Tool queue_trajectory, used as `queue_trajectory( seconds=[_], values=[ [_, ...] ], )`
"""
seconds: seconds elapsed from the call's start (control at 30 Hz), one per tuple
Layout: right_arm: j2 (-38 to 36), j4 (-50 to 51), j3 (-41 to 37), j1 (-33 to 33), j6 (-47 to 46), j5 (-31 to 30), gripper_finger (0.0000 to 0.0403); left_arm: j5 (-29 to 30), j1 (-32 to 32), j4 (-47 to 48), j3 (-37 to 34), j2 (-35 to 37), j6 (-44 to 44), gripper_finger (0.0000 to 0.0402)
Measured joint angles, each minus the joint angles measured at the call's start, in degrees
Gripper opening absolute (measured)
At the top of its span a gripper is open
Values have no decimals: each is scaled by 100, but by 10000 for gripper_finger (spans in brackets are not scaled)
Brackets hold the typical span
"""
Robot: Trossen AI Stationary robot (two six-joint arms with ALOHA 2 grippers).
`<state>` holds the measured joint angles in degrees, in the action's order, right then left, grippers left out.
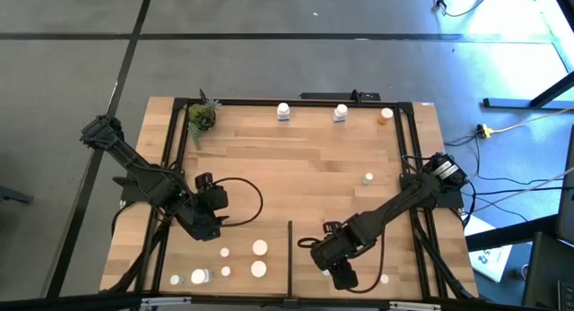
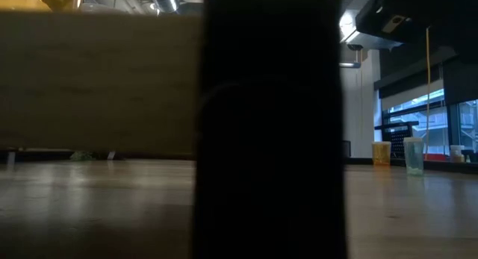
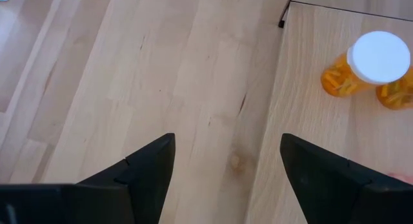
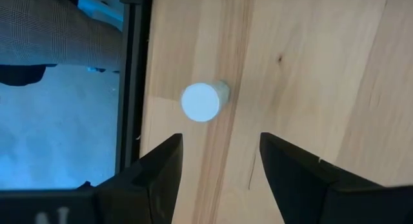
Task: Pick and place medicine bottles onto shelf by color
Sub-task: Put the bottom green pill bottle on the shelf aligned with the other green pill bottle
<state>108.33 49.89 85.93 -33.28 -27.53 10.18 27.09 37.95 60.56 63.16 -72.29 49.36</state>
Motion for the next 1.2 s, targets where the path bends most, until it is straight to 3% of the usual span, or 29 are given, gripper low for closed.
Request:
queue_trajectory(
  seconds=[0.4, 0.87, 1.2],
  values=[
    [0, -103, 0, 0, -212, -120, 153, 2, 0, 1, 0, 0, -186, 273],
    [0, -294, 0, -13, 166, -158, 248, 2, 0, -1, 0, 0, -181, 273],
    [2, -531, 0, -478, 1417, -816, 244, 2, 0, -1, 0, 0, -179, 273]
  ],
)
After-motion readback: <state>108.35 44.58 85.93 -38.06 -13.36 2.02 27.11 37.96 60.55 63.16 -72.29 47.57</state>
